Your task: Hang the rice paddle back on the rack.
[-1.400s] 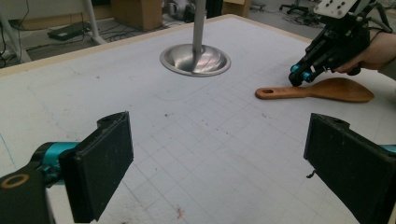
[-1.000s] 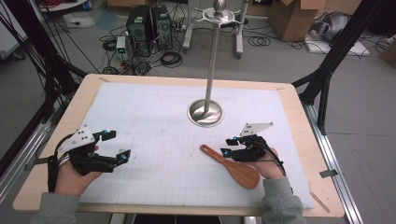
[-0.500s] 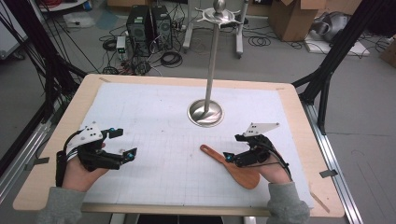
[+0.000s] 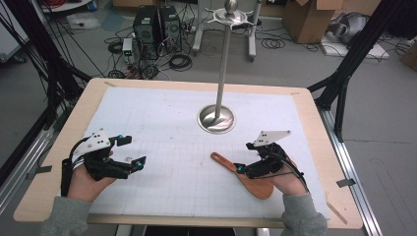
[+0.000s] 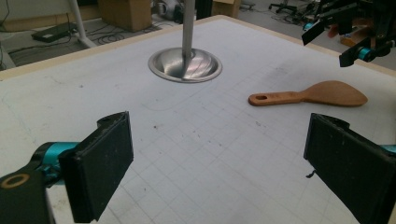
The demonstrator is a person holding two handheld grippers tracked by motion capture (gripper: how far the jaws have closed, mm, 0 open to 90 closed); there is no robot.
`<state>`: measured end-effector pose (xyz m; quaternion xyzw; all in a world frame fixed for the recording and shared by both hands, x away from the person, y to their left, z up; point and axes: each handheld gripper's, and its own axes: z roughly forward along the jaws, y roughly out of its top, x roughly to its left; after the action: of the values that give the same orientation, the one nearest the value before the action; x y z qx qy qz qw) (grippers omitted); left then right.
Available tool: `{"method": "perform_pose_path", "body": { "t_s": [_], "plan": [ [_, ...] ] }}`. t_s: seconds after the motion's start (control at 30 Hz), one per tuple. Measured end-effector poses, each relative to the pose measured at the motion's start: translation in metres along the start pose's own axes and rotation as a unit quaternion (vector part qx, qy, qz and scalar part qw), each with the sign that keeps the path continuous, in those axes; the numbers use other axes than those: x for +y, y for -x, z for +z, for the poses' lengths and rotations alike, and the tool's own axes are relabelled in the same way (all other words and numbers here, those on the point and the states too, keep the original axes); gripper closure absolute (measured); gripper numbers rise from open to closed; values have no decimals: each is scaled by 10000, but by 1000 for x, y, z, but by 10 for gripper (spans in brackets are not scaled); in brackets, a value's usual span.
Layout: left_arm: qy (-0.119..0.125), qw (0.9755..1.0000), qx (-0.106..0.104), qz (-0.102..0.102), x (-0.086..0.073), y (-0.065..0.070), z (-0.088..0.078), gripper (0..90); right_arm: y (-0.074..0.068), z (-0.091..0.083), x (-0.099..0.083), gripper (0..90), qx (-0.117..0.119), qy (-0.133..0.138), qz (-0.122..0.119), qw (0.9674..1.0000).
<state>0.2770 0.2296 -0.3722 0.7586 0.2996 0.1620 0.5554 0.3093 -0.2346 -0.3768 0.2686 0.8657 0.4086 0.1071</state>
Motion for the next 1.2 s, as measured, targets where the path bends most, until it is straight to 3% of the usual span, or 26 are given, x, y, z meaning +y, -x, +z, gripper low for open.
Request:
{"method": "perform_pose_path", "body": {
  "t_s": [0.1, 0.47, 0.93, 1.2],
  "plan": [
    [6, 10000, 18, 1, -1, 0, -2, 86, -3, 2, 4, 134, -67, -120, -139, 9998],
    [-22, 9999, 108, -35, -5, 0, -8, 86, -8, 23, 11, 144, -239, -676, -204, 9972],
    [-51, 9998, 172, -76, -8, 0, -12, 86, -9, 46, 10, 210, -192, -1280, -242, 9913],
    [-61, 9998, 190, -59, -8, 1, -14, 86, -7, 54, 8, 265, -123, -1468, -254, 9888]
  ]
}}
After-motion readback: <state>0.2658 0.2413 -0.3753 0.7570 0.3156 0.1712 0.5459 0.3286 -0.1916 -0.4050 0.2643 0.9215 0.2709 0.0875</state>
